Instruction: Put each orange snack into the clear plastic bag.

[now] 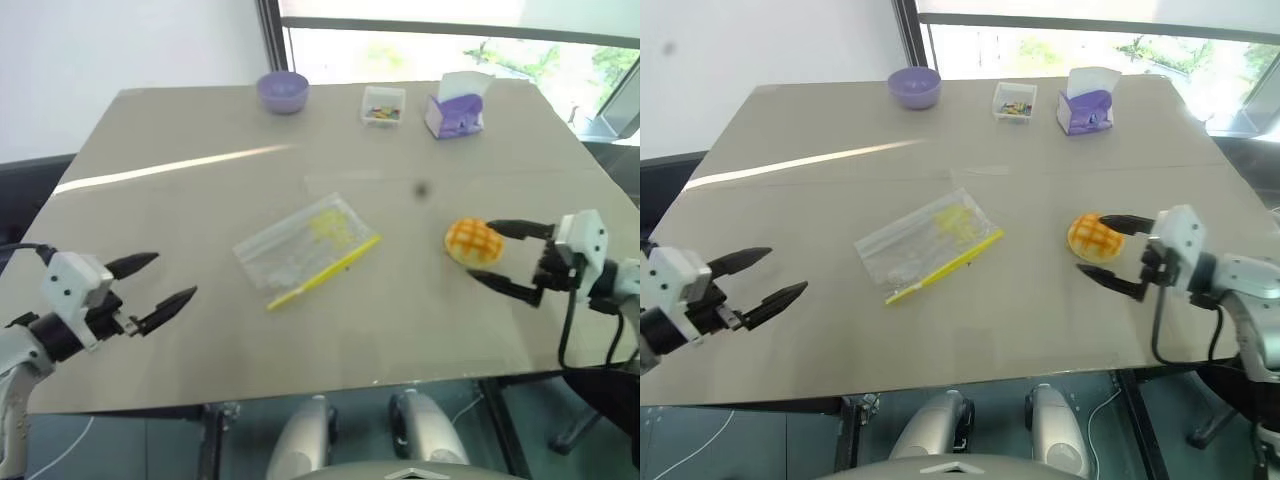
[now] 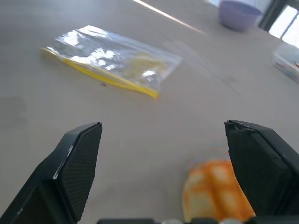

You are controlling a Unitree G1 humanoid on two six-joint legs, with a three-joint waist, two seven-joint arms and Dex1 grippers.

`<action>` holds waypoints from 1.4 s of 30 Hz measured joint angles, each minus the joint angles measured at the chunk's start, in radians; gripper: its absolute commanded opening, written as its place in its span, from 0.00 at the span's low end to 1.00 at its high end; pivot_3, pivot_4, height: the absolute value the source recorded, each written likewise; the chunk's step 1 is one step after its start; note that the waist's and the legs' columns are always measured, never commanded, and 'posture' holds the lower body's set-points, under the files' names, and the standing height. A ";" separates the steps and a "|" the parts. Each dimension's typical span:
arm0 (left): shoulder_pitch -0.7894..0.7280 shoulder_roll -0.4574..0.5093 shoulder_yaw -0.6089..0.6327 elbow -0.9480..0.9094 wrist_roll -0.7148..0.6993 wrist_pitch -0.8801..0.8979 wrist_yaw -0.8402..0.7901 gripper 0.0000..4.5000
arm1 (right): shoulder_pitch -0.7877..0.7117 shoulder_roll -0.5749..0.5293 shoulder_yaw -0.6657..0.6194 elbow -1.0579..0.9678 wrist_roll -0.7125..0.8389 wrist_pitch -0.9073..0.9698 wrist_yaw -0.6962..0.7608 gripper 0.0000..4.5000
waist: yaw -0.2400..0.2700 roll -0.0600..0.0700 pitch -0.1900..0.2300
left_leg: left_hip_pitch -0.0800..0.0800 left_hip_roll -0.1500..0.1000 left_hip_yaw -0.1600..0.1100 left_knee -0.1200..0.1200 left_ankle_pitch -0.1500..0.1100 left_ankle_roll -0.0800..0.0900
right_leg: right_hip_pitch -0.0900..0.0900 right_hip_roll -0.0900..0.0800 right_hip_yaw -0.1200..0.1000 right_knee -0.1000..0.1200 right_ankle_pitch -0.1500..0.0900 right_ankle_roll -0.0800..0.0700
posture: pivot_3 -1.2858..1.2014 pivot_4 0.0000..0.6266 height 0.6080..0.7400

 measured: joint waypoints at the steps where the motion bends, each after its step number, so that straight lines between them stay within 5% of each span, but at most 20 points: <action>1: -0.017 0.000 -0.023 0.016 0.034 -0.035 0.010 0.97 | -0.010 0.017 0.024 -0.019 -0.014 0.000 -0.015 1.00 | 0.000 0.000 0.000 | 0.000 0.000 0.000 0.000 0.000 0.000 | 0.000 0.000 0.000 0.000 0.000 0.000 | 0.52 0.24 1.00; 5: -0.057 0.019 -0.092 0.028 0.057 -0.010 0.014 0.97 | -0.029 0.058 0.102 -0.057 -0.089 0.000 -0.093 1.00 | 0.000 0.000 0.000 | -0.003 -0.001 -0.001 0.000 0.000 0.000 | -0.003 -0.002 0.000 0.000 0.001 0.000 | 0.52 0.24 1.00; 9: -0.076 0.047 -0.089 -0.040 -0.337 0.536 0.016 0.97 | -0.029 0.077 0.132 -0.065 -0.097 0.028 -0.112 1.00 | -0.002 -0.001 0.000 | -0.006 -0.001 -0.003 0.000 0.000 0.000 | -0.005 -0.004 -0.003 0.000 0.003 0.004 | 0.52 0.24 1.00; 15: -0.140 0.102 -0.078 -0.063 -0.607 1.047 0.160 0.97 | -0.007 0.077 0.139 -0.132 -0.103 0.067 -0.153 1.00 | -0.003 0.000 0.001 | -0.005 -0.002 -0.006 0.000 0.000 0.000 | -0.005 -0.001 -0.006 0.003 0.002 0.004 | 0.52 0.24 1.00; 22: -0.438 -0.058 -0.019 0.095 -0.718 1.427 0.492 0.97 | 0.065 0.075 0.135 -0.166 -0.108 0.067 -0.181 1.00 | -0.004 -0.001 0.000 | -0.003 -0.004 -0.008 0.001 0.000 -0.001 | -0.003 -0.001 -0.006 0.005 0.002 0.004 | 0.52 0.24 1.00; 42: -0.663 -0.458 0.126 0.332 -1.173 1.389 1.363 0.97 | 0.108 0.093 0.122 -0.151 -0.138 -0.110 -0.175 1.00 | 0.034 0.005 -0.008 | 0.003 -0.010 -0.019 0.002 0.004 -0.006 | 0.009 -0.009 -0.015 0.006 0.002 0.004 | 0.52 0.24 1.00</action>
